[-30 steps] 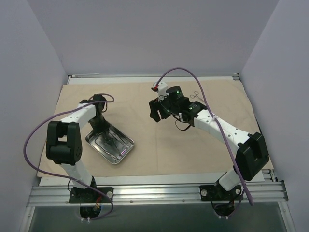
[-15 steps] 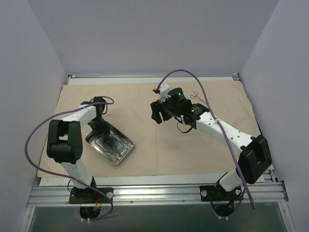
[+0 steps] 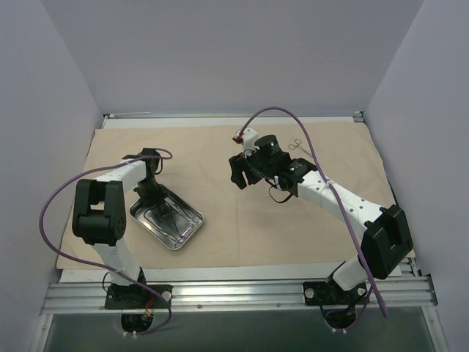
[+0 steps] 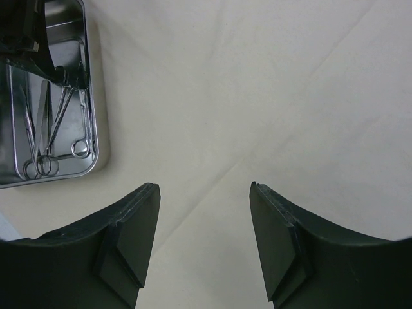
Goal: Open and lay out the surgical kit
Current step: Pick up the medical item from the container.
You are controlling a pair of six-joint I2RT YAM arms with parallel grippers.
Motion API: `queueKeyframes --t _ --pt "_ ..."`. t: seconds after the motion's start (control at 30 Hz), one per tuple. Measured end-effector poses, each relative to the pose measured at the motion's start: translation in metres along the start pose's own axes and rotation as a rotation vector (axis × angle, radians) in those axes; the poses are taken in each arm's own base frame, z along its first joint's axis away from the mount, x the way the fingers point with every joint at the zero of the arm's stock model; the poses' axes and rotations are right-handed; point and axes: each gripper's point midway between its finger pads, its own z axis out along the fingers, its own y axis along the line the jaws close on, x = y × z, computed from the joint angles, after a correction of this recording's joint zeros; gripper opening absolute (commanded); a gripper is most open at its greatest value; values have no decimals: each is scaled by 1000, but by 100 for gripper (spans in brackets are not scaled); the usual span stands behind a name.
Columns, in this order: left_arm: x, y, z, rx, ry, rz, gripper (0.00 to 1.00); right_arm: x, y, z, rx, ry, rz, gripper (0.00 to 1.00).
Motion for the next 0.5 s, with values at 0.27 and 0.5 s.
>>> queueKeyframes --t 0.27,0.5 --pt "-5 5 -2 3 -5 -6 2 0 -1 0 8 -1 0 58" --pt "-18 14 -20 3 -84 14 2 -9 1 9 -5 -9 4 56"
